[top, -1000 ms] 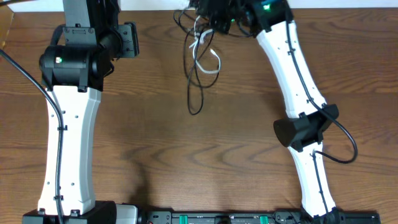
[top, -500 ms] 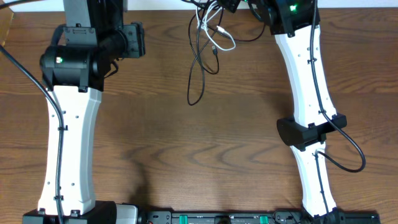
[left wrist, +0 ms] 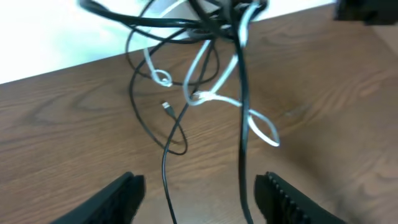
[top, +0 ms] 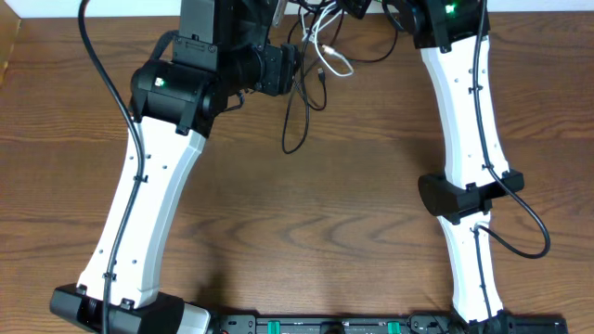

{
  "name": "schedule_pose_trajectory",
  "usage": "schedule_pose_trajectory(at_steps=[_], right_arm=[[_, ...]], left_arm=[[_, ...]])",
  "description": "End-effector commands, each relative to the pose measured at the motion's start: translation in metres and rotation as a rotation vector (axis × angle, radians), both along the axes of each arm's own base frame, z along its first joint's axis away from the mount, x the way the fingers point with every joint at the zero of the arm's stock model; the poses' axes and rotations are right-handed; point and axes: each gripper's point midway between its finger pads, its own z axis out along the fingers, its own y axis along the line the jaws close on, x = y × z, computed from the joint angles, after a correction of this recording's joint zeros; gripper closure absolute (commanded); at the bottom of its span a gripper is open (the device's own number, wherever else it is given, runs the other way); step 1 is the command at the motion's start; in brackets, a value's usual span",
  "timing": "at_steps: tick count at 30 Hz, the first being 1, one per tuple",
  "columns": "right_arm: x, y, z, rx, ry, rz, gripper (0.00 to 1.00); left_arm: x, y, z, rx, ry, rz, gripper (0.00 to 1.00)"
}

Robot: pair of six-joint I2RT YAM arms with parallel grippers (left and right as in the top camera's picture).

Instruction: Untangle cables

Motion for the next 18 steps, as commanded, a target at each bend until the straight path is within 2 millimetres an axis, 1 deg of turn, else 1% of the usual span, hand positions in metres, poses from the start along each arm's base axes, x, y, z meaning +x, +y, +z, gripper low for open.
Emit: schedule_pose_trajectory(at_steps=[1,3,9,10,14,15,16,18], right_arm=[[-0.014,-0.007,0.035,0.04,-0.055,0.001,0.99],[-0.015,-0.006,0.035,0.04,-0.055,0.002,0.99],[-0.015,-0.006,0.035,0.04,-0.055,0.003,0.99],[-0.015,-0.006,0.035,0.04,-0.055,0.004,0.99],[-0.017,-0.005,0.036,0.04,-0.053,0.006,0.99],[-0.016,-0.005,0.036,0.04,-0.054,0.005,0.99],[-0.016,-0.005,0.036,0.04,-0.053,0.005,0.99],[-0.017,-0.005,0.035,0.038,-0.051,0.005,0.99]], left_arm=[[-0.008,-0.014,0.004,-0.056,0.008,-0.088,0.47],[-0.012,-0.02,0.006,-0.085,0.016,-0.117,0.52],[-0.017,-0.032,0.005,-0.105,0.03,-0.15,0.51],[-0.016,-0.034,0.004,-0.104,0.031,-0.153,0.51],[-0.009,-0.04,-0.013,-0.094,0.07,-0.158,0.51],[-0.007,-0.041,-0.017,-0.092,0.079,-0.158,0.53],[-0.003,-0.042,-0.024,-0.088,0.092,-0.157,0.64],[0.002,-0.042,-0.03,-0.08,0.098,-0.148,0.72]])
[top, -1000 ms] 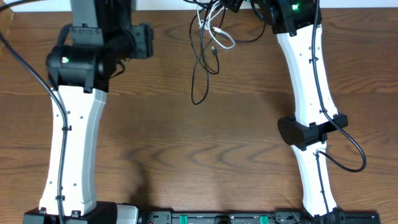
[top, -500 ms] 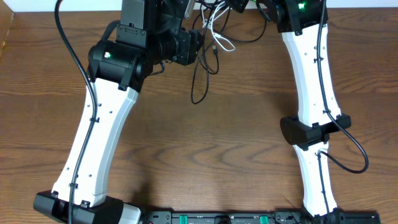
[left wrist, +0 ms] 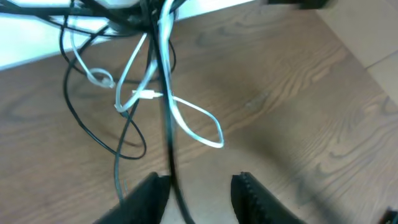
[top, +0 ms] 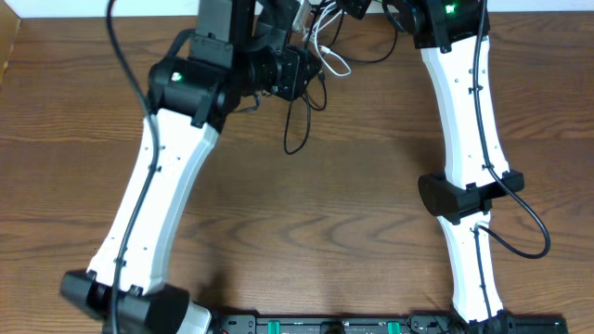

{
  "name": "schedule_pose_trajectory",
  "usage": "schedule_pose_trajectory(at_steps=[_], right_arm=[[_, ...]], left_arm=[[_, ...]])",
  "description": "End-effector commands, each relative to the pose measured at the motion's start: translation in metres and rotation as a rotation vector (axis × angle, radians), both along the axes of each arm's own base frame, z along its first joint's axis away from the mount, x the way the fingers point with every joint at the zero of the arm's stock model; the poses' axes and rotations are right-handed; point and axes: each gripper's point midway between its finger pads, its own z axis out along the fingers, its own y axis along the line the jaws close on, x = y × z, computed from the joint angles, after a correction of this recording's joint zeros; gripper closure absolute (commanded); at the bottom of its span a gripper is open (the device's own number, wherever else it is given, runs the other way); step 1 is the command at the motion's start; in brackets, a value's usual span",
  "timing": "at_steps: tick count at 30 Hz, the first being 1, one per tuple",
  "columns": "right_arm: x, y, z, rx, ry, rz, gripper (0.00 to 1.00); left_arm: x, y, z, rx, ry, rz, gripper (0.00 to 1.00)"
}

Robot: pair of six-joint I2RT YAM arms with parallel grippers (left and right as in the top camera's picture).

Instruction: Untangle cables

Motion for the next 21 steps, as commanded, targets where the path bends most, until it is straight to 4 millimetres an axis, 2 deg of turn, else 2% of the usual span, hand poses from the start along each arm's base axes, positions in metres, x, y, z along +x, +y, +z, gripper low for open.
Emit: schedule_pose_trajectory(at_steps=[1,4,5,6,7,11,15,17,21], right_arm=[[-0.016,-0.006,0.035,0.038,-0.051,0.003,0.99],[-0.016,-0.006,0.035,0.033,-0.056,0.006,0.99],[-0.016,-0.006,0.035,0.033,-0.056,0.006,0.99],[-0.017,-0.006,0.035,0.033,-0.056,0.006,0.99],[-0.016,-0.006,0.035,0.033,-0.056,0.006,0.99],[-0.014,-0.011,0.034,0.029,-0.056,-0.01,0.99],[-0.009,-0.021,0.034,0.024,-0.054,-0.035,0.99],[-0.002,-0.034,0.032,0.012,-0.058,-0.065,0.99],[0.004,-0.051,0.029,0.005,-0.045,-0.096,0.99]], left_arm=[[0.014,0.0,-0.025,0.036,0.038,0.019,0.73],[0.017,0.004,-0.028,0.058,0.036,0.043,0.73],[0.018,0.004,-0.027,0.057,0.035,0.044,0.78],[0.018,0.004,-0.027,0.056,0.036,0.044,0.88],[0.018,0.004,-0.027,0.056,0.037,0.045,0.92],[0.017,0.007,-0.025,0.063,0.029,0.055,0.92],[0.02,0.023,-0.015,0.117,-0.021,0.13,0.92],[0.018,0.043,-0.002,0.169,-0.068,0.206,0.92],[0.015,0.069,0.012,0.206,-0.103,0.285,0.93]])
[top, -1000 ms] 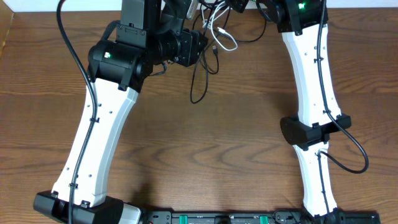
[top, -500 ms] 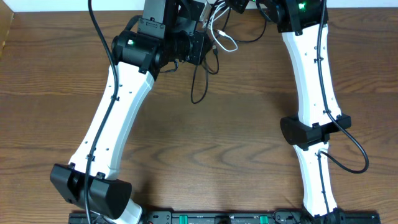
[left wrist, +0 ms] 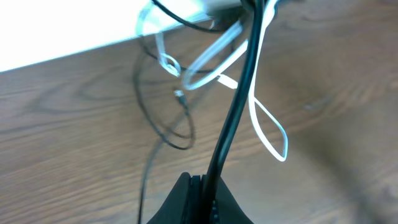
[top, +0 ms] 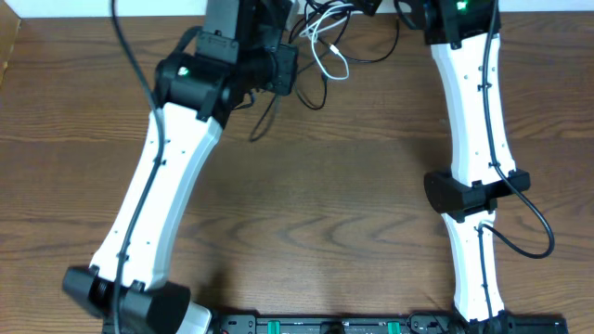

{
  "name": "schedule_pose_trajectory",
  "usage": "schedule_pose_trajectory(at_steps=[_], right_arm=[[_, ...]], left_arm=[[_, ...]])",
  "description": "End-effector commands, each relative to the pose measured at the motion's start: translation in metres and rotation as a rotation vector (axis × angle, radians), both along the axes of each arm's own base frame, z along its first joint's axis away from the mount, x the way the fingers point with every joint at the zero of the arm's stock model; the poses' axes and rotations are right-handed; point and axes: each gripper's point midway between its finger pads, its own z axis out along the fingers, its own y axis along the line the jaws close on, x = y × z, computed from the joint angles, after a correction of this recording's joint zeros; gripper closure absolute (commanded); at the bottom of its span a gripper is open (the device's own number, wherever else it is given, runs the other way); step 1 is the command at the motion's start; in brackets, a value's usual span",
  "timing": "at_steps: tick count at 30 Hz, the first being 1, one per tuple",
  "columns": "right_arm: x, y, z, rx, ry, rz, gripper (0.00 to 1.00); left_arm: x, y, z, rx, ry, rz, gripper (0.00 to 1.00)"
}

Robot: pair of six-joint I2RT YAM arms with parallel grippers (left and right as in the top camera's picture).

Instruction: Untangle cables

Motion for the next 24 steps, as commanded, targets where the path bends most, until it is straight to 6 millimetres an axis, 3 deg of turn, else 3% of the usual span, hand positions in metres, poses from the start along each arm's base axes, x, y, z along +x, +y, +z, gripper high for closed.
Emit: schedule_pose_trajectory(at_steps=[1,7,17,21,24], right_arm=[[-0.006,-0.03,0.031,0.008,-0.054,-0.054,0.99],[0.004,-0.06,0.023,-0.032,-0.037,-0.129,0.99],[0.006,-0.105,0.033,-0.045,-0.046,-0.203,0.99],[0.0,-0.119,0.045,-0.041,-0.063,-0.228,0.99],[-0.005,-0.124,0.053,-0.038,-0.073,-0.235,0.99]], left_arm=[[-0.004,0.038,0.027,0.052,-0.08,0.112,0.92],[-0.003,0.087,0.03,0.059,-0.064,0.223,0.93],[-0.012,0.154,0.049,0.071,-0.099,0.369,0.93],[-0.016,0.169,0.057,0.068,-0.118,0.398,0.92],[-0.018,0.16,0.059,0.023,-0.119,0.354,0.93]])
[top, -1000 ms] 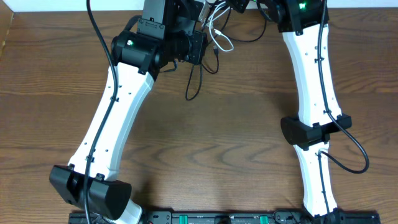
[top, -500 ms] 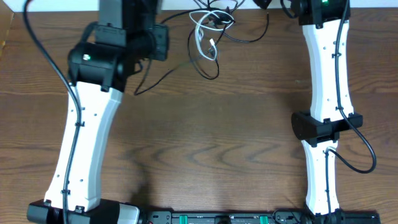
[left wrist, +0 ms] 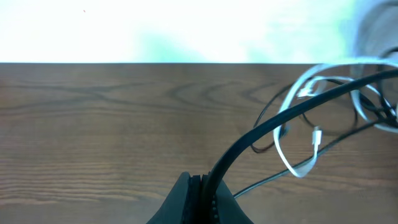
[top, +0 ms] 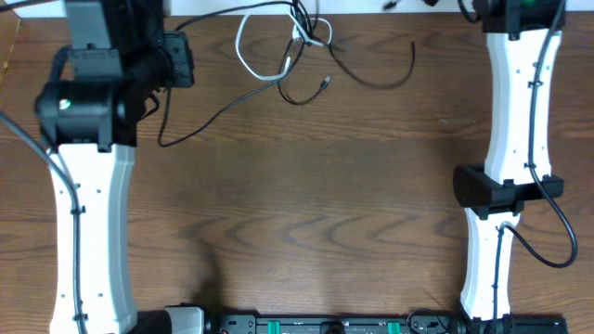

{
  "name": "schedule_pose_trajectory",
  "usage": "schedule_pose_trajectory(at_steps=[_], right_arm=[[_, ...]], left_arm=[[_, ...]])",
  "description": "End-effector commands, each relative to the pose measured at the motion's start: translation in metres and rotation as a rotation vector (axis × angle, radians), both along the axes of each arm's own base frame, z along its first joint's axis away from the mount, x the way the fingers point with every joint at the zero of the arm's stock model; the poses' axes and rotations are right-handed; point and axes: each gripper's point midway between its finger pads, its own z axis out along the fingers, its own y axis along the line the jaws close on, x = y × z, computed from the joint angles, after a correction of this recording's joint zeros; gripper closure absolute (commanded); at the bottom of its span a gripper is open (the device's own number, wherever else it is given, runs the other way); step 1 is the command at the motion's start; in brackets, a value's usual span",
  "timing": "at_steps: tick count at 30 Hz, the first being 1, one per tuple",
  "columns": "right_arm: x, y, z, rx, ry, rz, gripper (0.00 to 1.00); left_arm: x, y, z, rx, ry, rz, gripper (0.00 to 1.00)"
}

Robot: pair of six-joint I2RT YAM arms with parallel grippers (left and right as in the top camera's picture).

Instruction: Untangle cables

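Note:
A tangle of thin black cables and a white cable (top: 261,52) lies at the table's far edge, knotted around (top: 303,28). In the left wrist view the white cable (left wrist: 287,151) loops at the right. My left gripper (top: 178,60) sits at the far left, well left of the knot. Its fingers (left wrist: 202,193) are shut on a thick black cable (left wrist: 273,121), which arcs right towards the tangle. A long black strand (top: 218,111) trails from the knot towards the left arm. My right arm (top: 516,83) stands at the right; its gripper is past the top edge.
A loose black cable end (top: 385,76) curves to the right of the knot. The wooden table (top: 316,213) ends at a white strip along the far edge (left wrist: 124,31). A dark rail (top: 334,325) runs along the front edge.
My left gripper, still shut on the black cable, has gone from beside the knot to the far left. The tangle now lies spread out and further left. The right arm stands further right.
My left gripper was open over the cables beside the knot. Then its fingers stood closer together around a black cable, and then shut on it. Now it holds that cable far to the left, and the cables lie more spread out.

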Motion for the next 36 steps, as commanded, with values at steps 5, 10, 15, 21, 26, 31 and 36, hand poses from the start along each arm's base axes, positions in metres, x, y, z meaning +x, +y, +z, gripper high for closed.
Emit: schedule_pose_trajectory(at_steps=[5,10,15,21,26,31,36], right_arm=[[-0.027,-0.001,0.043,0.022,-0.077,0.031,0.4],[-0.035,0.02,0.037,0.033,-0.049,0.091,0.5],[-0.054,0.046,0.021,0.018,0.012,0.208,0.51],[-0.063,0.071,-0.01,-0.024,0.095,0.285,0.5],[-0.063,0.091,-0.041,-0.026,0.168,0.363,0.49],[-0.063,0.101,-0.064,0.001,0.237,0.408,0.49],[-0.066,0.108,-0.081,0.029,0.289,0.461,0.49]], left_arm=[[-0.008,-0.022,0.009,-0.083,-0.018,-0.116,0.93],[-0.009,-0.029,0.01,-0.1,-0.021,-0.144,0.93],[-0.009,-0.04,0.015,-0.125,-0.037,-0.191,0.93],[-0.011,-0.042,0.019,-0.116,-0.053,-0.205,0.92],[-0.015,-0.056,0.034,-0.086,-0.101,-0.252,0.93],[-0.019,-0.065,0.055,-0.084,-0.153,-0.279,0.93],[-0.022,-0.07,0.077,-0.082,-0.208,-0.292,0.93]])
